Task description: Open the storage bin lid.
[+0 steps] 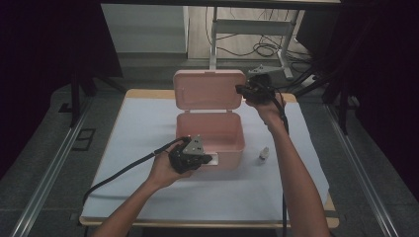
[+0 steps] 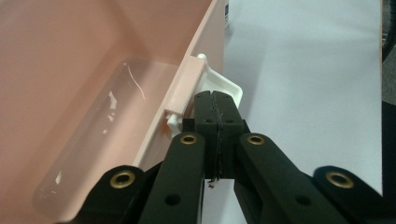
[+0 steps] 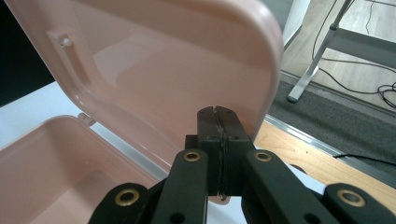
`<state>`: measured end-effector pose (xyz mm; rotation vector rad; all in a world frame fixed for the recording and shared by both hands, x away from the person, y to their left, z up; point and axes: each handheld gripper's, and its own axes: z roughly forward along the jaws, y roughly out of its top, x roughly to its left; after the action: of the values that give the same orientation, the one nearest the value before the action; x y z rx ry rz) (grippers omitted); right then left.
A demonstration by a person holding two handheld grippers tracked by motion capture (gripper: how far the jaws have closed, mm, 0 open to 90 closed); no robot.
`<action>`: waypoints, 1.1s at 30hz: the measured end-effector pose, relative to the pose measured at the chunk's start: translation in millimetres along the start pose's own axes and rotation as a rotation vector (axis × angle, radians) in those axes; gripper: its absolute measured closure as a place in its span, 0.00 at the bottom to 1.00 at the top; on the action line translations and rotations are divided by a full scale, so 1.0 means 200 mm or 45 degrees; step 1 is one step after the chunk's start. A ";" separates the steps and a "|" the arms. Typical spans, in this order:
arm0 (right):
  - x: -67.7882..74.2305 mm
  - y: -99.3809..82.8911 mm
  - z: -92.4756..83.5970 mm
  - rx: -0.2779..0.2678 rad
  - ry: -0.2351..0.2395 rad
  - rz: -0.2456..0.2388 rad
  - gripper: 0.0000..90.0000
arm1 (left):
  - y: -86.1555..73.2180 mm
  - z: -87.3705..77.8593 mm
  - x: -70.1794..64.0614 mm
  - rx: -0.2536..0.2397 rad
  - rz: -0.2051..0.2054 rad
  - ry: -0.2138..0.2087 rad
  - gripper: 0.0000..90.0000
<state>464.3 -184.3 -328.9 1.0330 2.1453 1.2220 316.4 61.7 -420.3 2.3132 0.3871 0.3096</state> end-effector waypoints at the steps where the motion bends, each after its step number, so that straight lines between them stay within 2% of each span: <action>1: 0.00 0.00 0.01 0.005 -0.005 0.006 0.99 | 0.00 0.00 0.00 0.000 0.000 0.000 1.00; 6: -0.03 -0.03 0.04 0.030 -0.018 0.026 0.98 | 0.00 0.00 0.00 -0.003 -0.001 0.003 1.00; 19: -0.05 -0.10 0.09 0.082 -0.026 0.036 0.98 | 0.00 0.00 0.00 0.001 -0.002 0.003 1.00; 26: -0.06 -0.13 0.06 0.083 -0.025 0.039 0.98 | 0.00 0.00 -0.01 -0.014 -0.017 0.000 1.00; 27: -0.06 -0.13 0.06 0.083 -0.028 0.036 0.98 | 0.00 0.00 0.00 -0.001 -0.004 -0.001 1.00; 33: -0.08 -0.17 0.01 0.089 -0.033 0.033 0.98 | 0.00 0.00 0.00 -0.002 -0.010 -0.005 1.00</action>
<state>463.4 -206.2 -358.5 1.1035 2.1748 1.1466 316.4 61.7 -420.4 2.3097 0.3931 0.3012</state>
